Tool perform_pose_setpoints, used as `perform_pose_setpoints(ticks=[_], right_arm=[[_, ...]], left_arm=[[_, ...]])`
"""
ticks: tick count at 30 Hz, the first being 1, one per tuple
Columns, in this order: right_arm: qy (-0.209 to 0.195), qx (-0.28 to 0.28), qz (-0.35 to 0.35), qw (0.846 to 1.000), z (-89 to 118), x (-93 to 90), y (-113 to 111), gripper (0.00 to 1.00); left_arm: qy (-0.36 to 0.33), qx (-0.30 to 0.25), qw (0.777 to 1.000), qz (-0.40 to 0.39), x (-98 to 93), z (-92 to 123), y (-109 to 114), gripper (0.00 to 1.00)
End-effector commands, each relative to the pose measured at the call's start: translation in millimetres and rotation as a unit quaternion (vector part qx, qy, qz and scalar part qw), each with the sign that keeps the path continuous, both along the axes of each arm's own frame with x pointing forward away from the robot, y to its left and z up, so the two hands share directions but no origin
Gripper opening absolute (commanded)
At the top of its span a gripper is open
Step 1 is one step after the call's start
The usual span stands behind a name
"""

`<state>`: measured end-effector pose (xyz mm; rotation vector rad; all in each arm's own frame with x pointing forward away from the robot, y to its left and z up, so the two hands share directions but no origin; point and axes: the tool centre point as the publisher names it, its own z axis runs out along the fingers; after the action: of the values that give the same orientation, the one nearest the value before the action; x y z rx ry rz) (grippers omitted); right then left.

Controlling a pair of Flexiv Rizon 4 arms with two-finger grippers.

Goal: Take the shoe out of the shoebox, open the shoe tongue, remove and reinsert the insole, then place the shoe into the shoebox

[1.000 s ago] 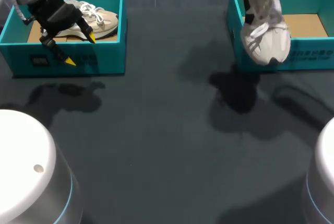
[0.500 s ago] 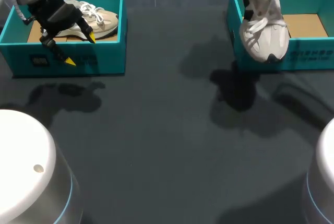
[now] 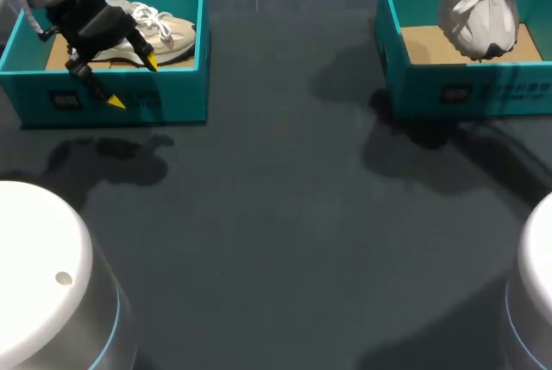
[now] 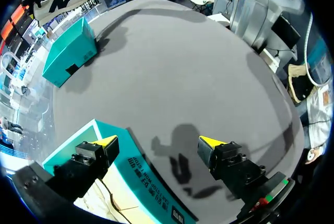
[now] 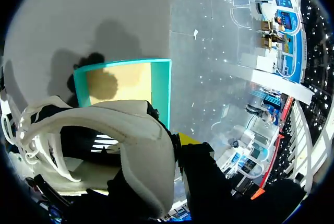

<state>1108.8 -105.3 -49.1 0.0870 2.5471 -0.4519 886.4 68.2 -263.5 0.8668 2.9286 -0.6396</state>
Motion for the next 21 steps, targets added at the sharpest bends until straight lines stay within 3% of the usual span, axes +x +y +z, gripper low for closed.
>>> perform_pose_setpoints(ticks=[1, 17, 21], right_arm=[[0.013, 0.025, 0.014, 1.0, -1, 19.8, -21, 0.0], [0.013, 0.025, 0.014, 1.0, -1, 19.8, -21, 0.0], [0.002, -0.006, 0.008, 1.0, 10, 39.9, -54, 0.0]], left_arm=[[0.0, 0.001, 1.0, 0.0, -0.4, 0, 0, 1.0], [0.0, 0.001, 1.0, 0.0, -0.4, 0, 0, 1.0], [0.0, 0.001, 1.0, 0.0, -0.4, 0, 0, 1.0]])
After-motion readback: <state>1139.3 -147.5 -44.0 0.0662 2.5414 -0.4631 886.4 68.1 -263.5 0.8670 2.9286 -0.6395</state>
